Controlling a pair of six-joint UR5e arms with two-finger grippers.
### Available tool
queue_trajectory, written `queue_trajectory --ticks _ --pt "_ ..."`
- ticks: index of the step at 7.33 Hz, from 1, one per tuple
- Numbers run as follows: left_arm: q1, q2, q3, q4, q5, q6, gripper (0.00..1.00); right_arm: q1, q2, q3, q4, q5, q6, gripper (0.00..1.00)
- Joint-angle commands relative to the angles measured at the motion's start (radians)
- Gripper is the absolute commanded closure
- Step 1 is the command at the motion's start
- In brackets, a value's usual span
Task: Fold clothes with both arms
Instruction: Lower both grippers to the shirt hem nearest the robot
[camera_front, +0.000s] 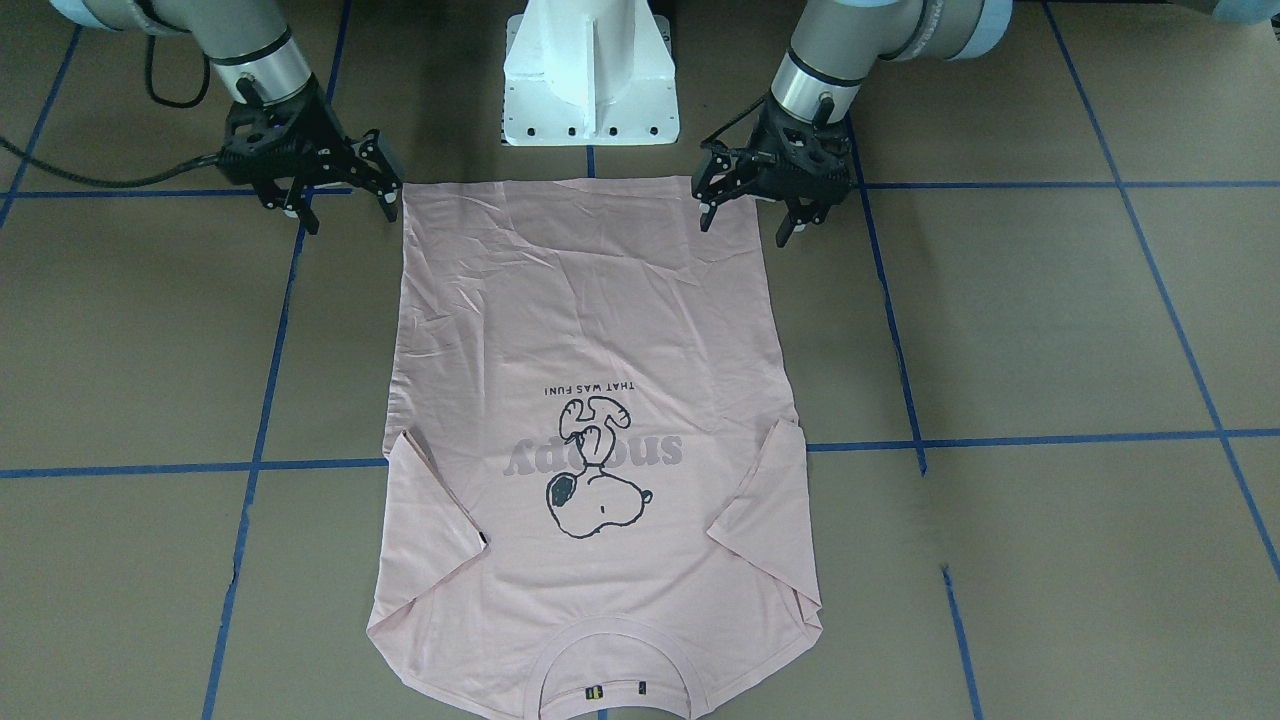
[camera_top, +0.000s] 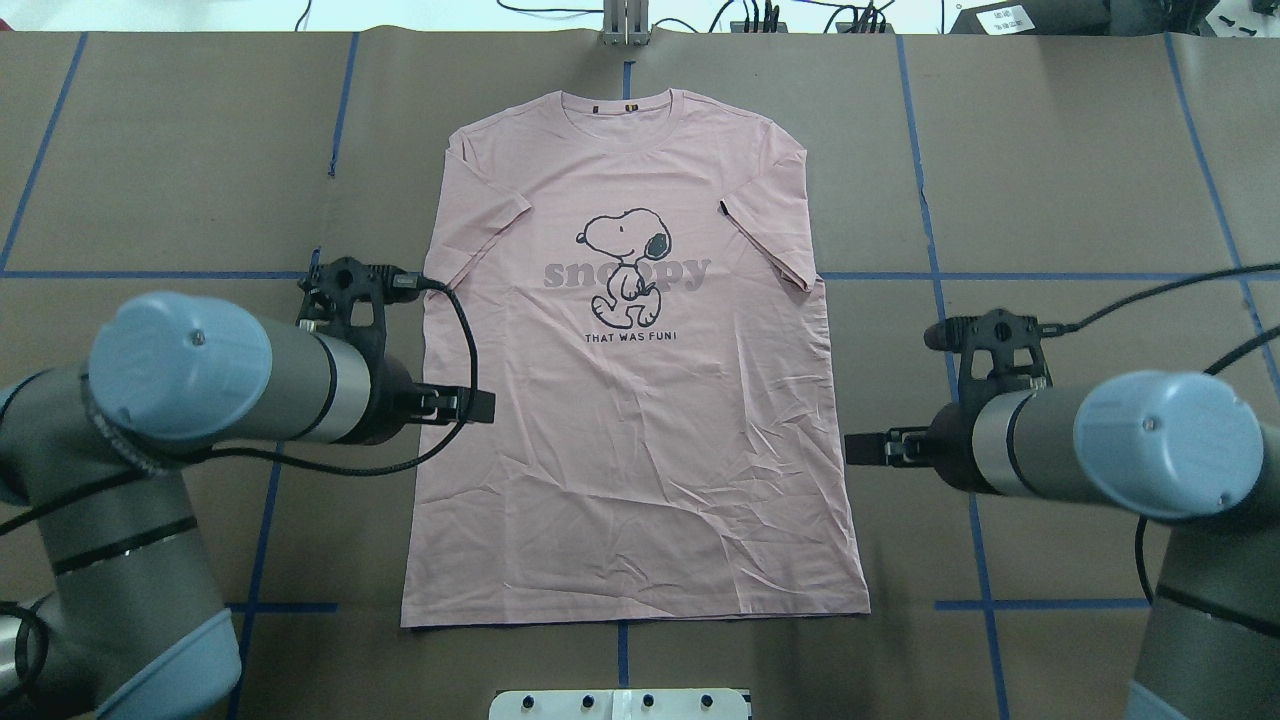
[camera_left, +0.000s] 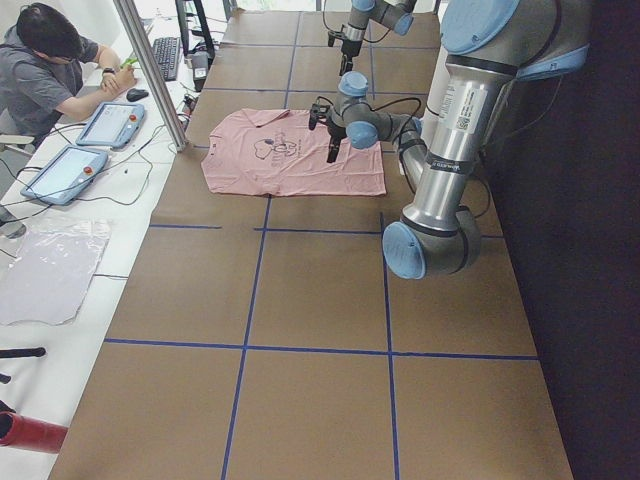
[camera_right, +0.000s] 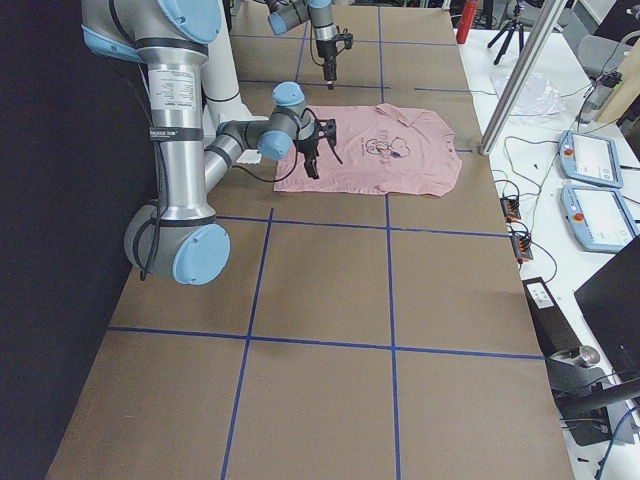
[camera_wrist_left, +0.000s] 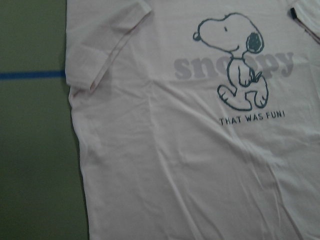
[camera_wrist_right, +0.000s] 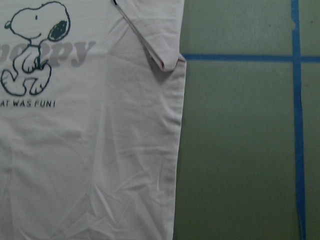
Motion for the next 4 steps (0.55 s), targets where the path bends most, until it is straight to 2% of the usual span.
queue_trajectory --ticks 1,2,3,4 --pt "0.205 0.114 -0.020 -0.055 0.140 -0.215 0.11 -0.173 -0.031 0.027 0.002 -0.152 0.162 0.00" --pt "0.256 0.157 -0.003 -0.081 0.186 -0.278 0.22 -0.178 -0.030 0.035 0.002 -0.155 0.164 0.00" --pt "0.274 0.166 0.023 -0.093 0.194 -0.303 0.28 -0.177 -0.028 0.035 0.002 -0.158 0.164 0.00" --pt "0.286 0.165 0.031 -0.093 0.194 -0.308 0.29 -0.177 -0.028 0.036 0.002 -0.160 0.164 0.00"
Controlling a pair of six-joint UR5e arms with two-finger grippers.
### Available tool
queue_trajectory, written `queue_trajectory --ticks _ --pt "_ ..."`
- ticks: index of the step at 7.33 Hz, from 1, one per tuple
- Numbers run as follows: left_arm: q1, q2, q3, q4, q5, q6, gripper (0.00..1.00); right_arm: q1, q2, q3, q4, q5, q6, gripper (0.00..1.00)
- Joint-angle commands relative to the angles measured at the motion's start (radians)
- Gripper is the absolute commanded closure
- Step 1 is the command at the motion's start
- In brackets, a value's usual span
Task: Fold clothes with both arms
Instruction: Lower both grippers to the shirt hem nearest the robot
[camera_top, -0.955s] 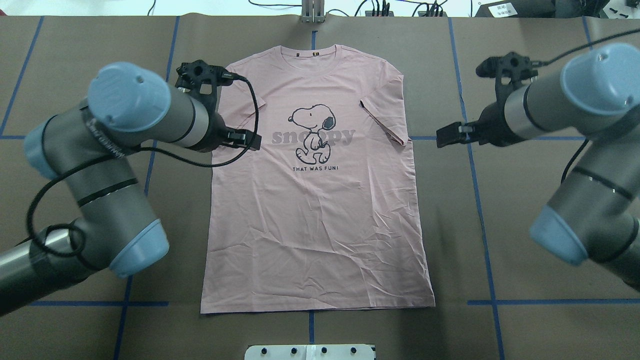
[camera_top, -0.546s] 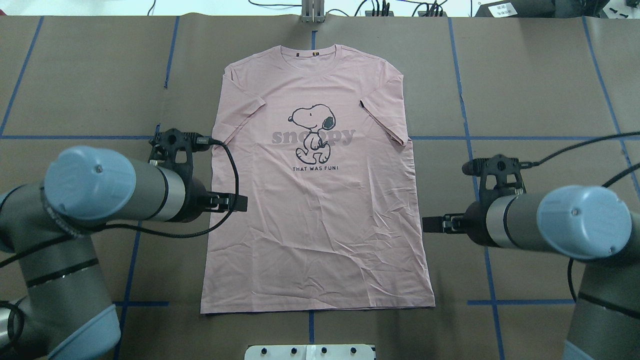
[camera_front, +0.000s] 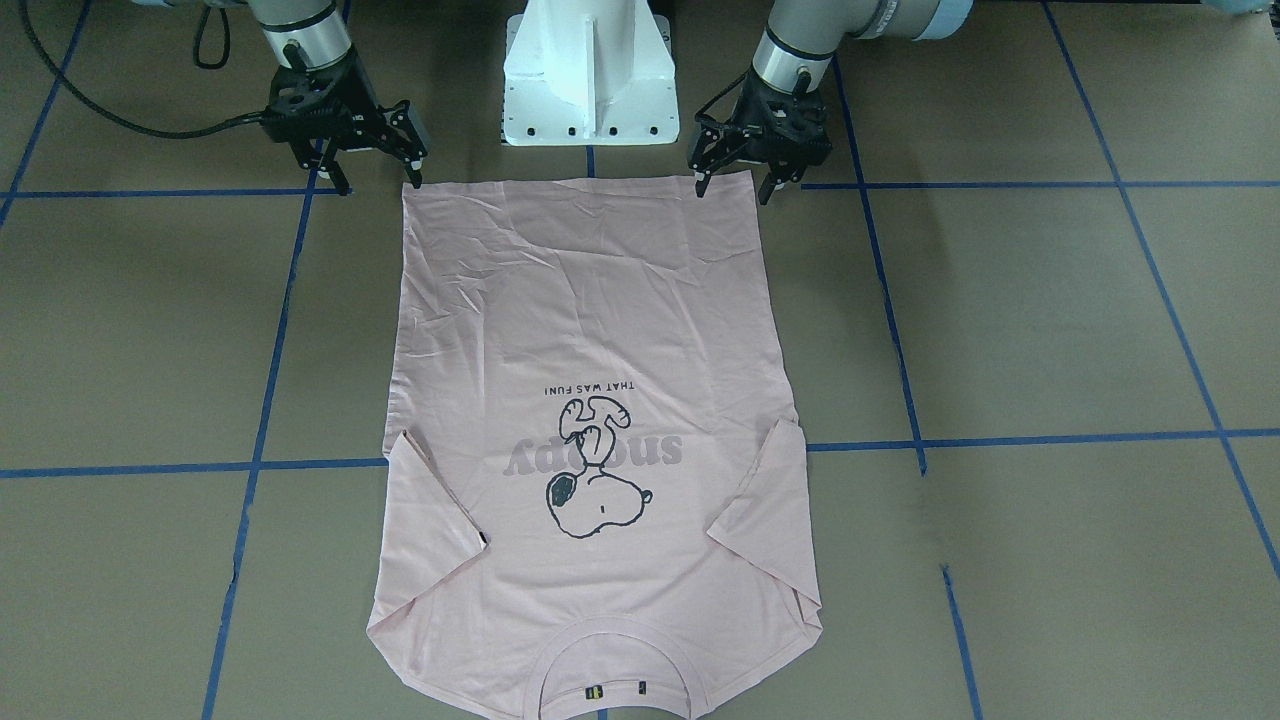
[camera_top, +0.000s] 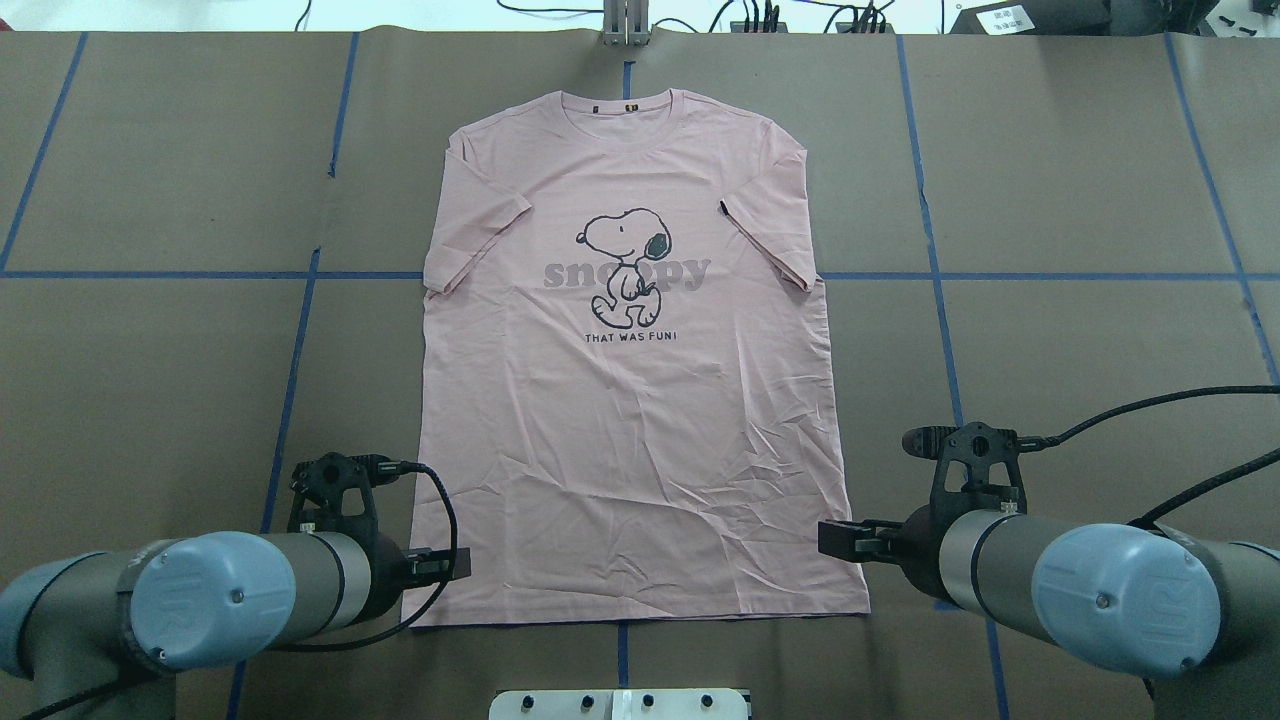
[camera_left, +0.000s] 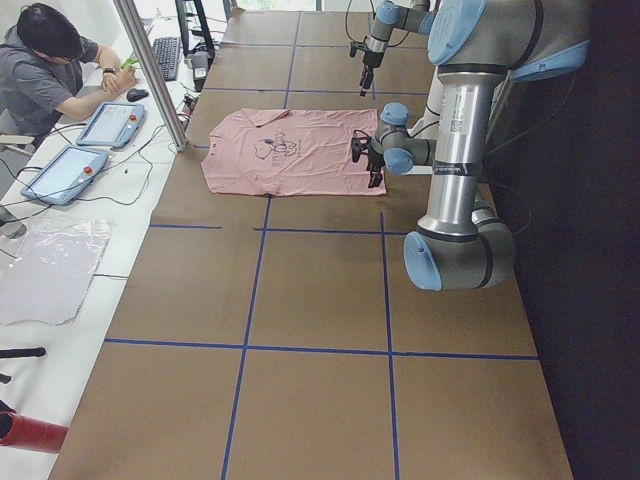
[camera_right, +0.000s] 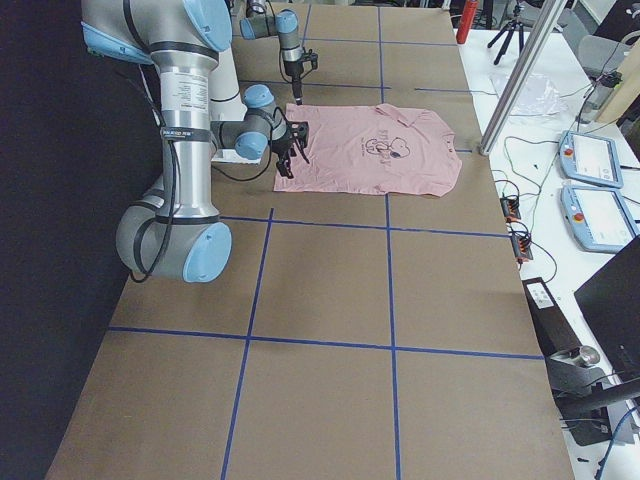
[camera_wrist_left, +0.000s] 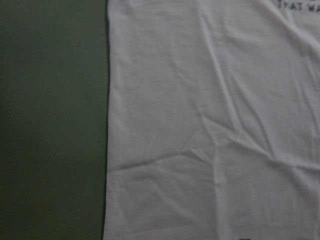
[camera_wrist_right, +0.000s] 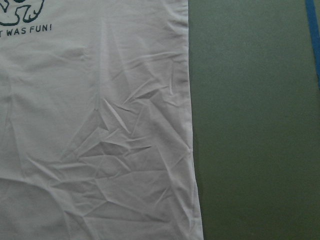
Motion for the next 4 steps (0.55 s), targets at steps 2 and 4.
queue_trajectory --ticks 2,4 --pt "0.051 0.010 0.017 -0.010 0.012 -0.028 0.38 -0.003 -0.001 0.003 0.000 -0.008 0.005 0.00" --pt "0.053 0.011 0.017 -0.008 0.013 -0.028 0.48 -0.003 -0.003 0.001 0.000 -0.014 0.005 0.00"
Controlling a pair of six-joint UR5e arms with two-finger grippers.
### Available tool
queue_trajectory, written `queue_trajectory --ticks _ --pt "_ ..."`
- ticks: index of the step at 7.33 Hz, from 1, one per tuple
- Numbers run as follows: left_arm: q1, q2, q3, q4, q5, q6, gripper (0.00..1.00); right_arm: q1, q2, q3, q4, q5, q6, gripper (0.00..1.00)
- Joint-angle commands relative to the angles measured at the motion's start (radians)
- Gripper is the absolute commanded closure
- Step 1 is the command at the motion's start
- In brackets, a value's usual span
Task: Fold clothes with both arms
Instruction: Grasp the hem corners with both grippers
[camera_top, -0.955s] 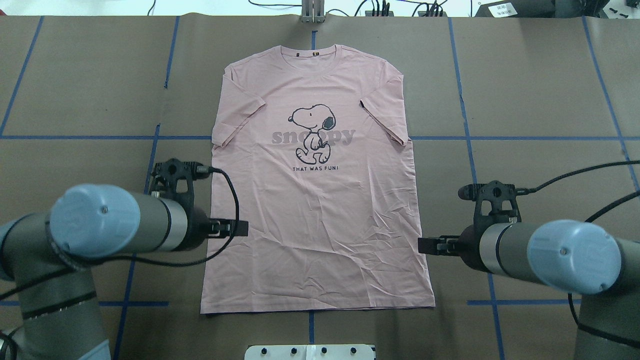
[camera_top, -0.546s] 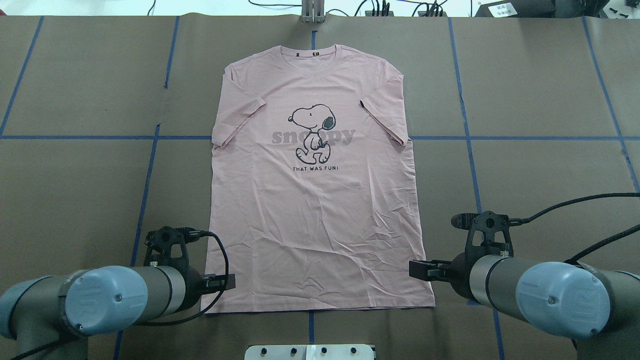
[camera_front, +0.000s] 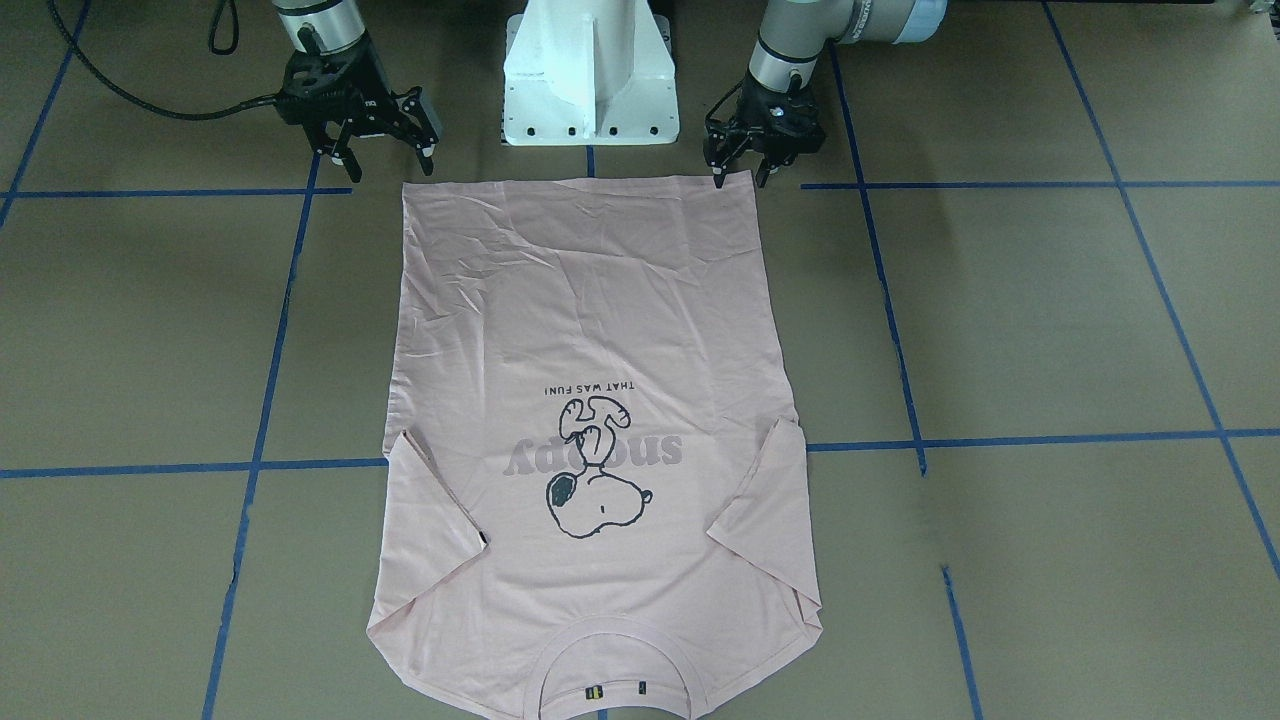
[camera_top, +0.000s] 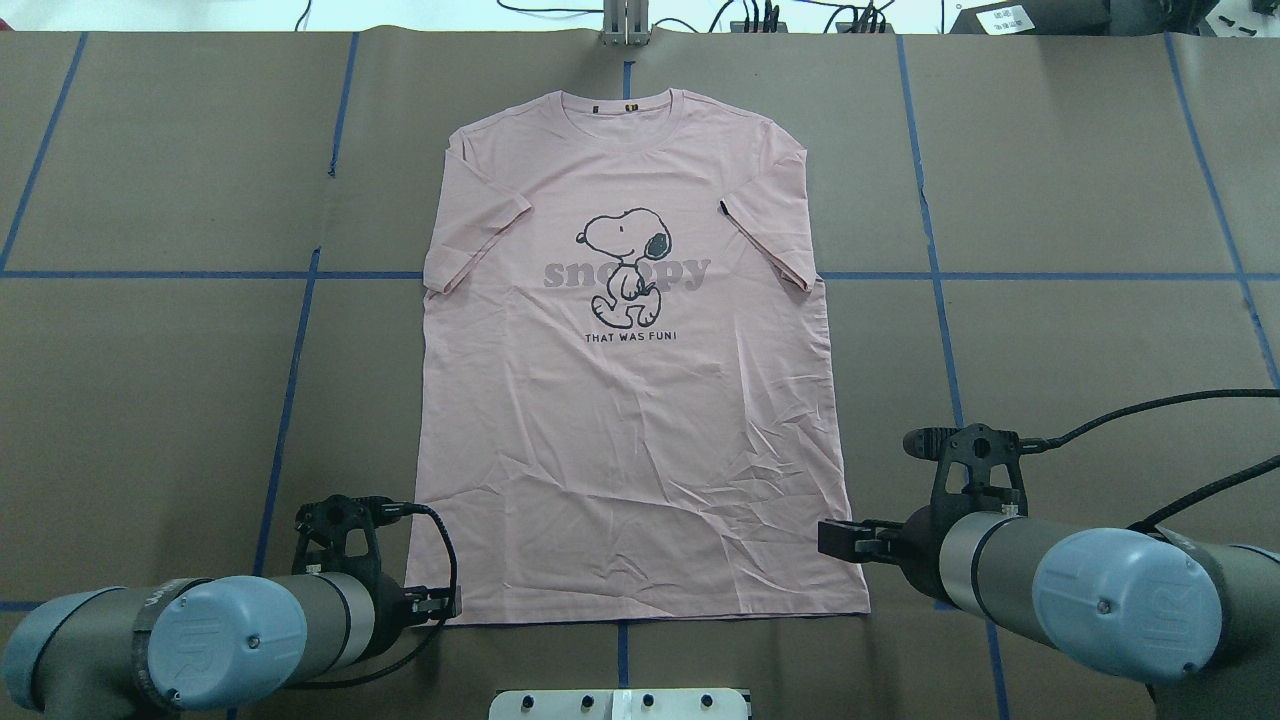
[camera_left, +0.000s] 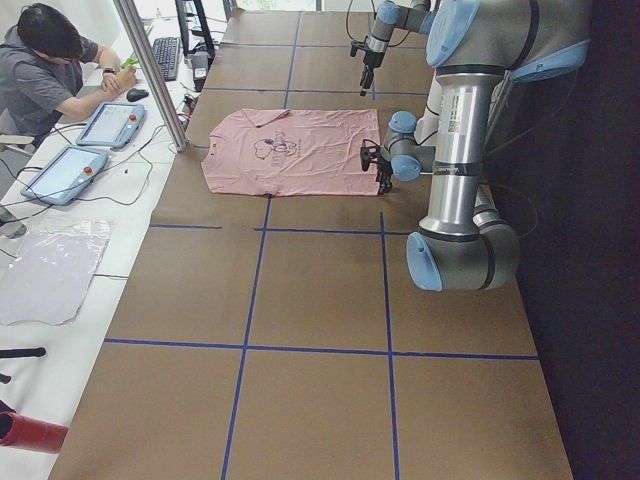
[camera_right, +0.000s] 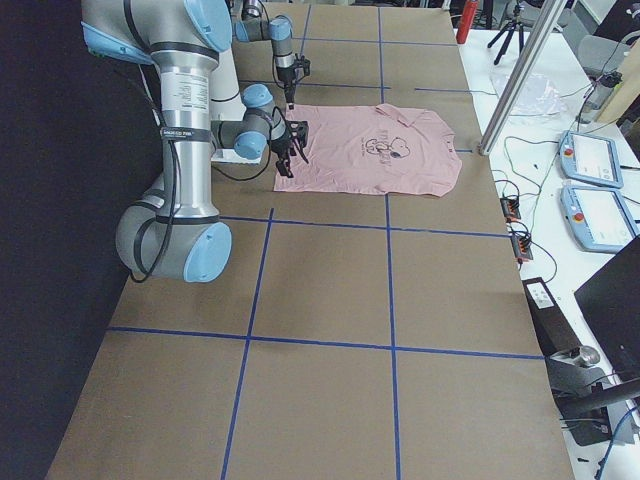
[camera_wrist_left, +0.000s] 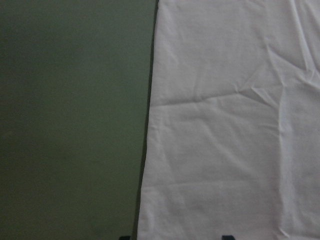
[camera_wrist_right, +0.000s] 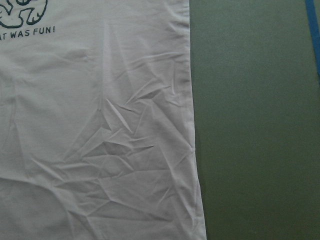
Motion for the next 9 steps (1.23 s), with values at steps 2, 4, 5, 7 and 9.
queue_trajectory --ticks 2,4,5,7,9 --pt "0.003 0.002 -0.001 0.002 0.001 -0.001 0.48 -0.001 -0.001 -0.001 0.000 -0.003 0.000 0.00" --pt "0.003 0.002 -0.001 0.008 0.001 -0.001 0.48 -0.001 -0.001 -0.001 0.000 -0.003 0.000 0.00" --pt "0.001 0.005 -0.001 0.010 0.001 -0.001 0.48 -0.001 -0.001 -0.001 0.000 -0.003 0.000 0.00" --pt "0.003 0.027 -0.001 0.008 0.001 0.001 0.48 -0.001 -0.001 -0.001 0.000 -0.003 0.000 0.00" --pt "0.007 0.027 -0.004 0.007 0.001 -0.001 0.62 -0.001 0.001 -0.001 0.000 -0.003 0.000 0.00"
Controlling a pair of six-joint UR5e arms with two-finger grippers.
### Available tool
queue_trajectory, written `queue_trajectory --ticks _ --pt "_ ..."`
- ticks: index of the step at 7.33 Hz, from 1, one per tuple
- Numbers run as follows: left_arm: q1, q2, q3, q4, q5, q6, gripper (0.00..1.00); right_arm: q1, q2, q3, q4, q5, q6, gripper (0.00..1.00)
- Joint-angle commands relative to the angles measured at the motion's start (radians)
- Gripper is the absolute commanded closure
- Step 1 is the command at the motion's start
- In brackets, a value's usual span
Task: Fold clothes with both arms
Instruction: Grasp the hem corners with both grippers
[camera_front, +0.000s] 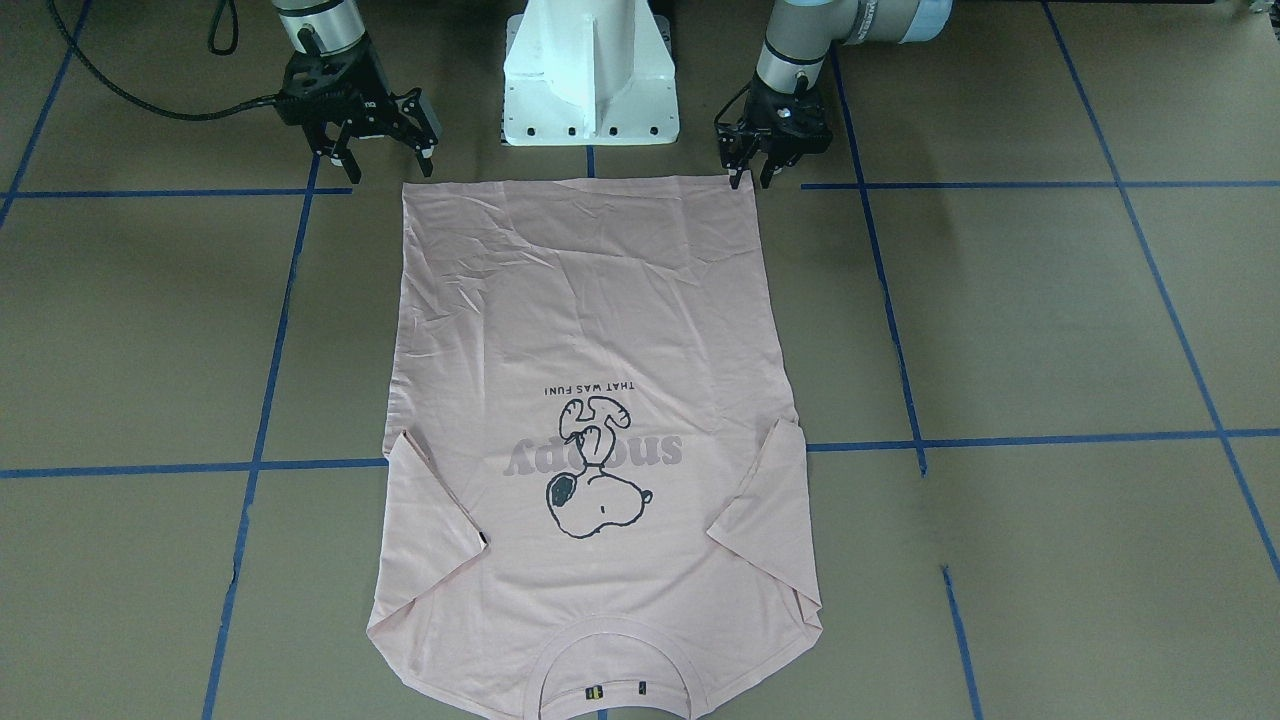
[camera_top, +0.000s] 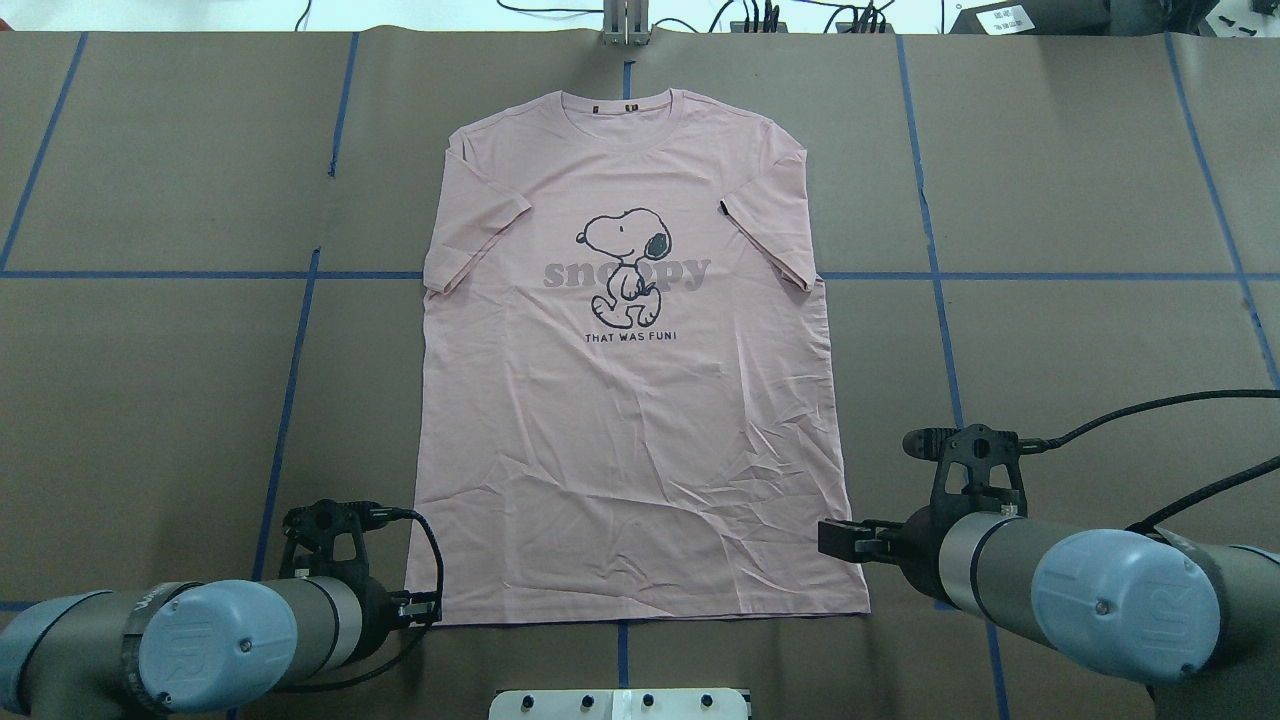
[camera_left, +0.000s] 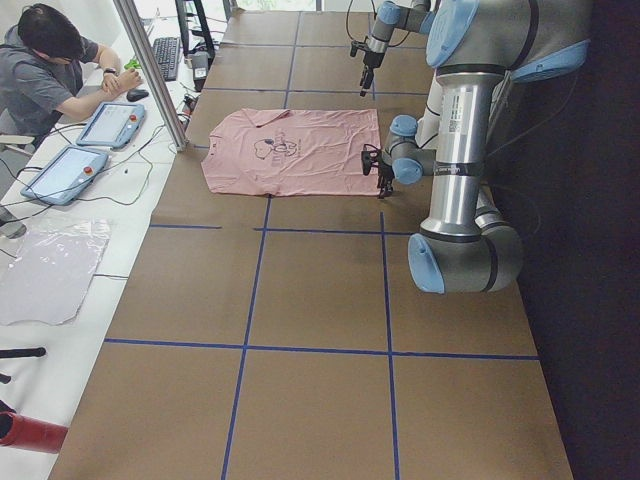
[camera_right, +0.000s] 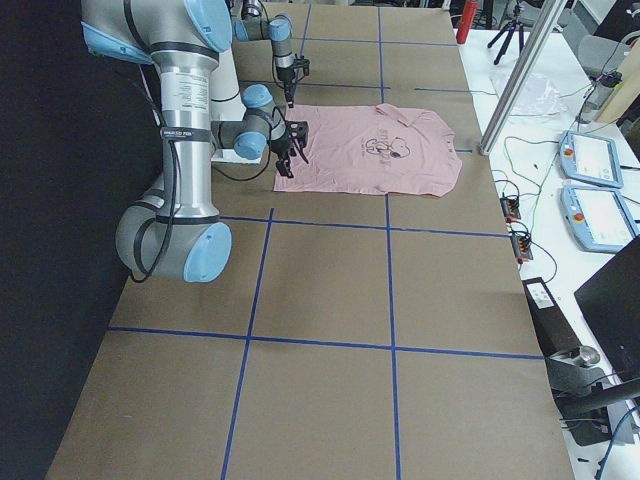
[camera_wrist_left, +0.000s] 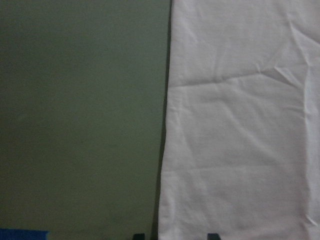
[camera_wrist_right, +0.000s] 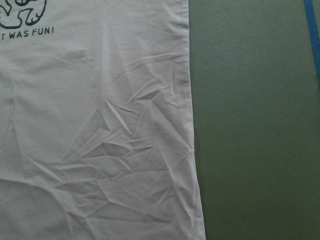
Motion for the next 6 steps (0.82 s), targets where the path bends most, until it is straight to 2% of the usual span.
queue_trajectory --ticks 1,2,5,6 --pt "0.008 0.000 -0.001 -0.001 -0.001 -0.001 0.82 0.000 0.001 0.001 0.000 0.000 0.000 0.00" --pt "0.014 -0.001 -0.004 -0.001 -0.002 -0.001 1.00 0.000 0.001 0.001 0.000 0.000 0.000 0.00" --pt "0.025 -0.003 -0.010 -0.003 0.000 0.000 1.00 -0.015 -0.002 -0.001 0.000 -0.015 0.000 0.00" --pt "0.025 -0.007 -0.009 -0.003 0.000 0.002 1.00 -0.046 -0.002 -0.002 0.000 -0.053 0.005 0.00"
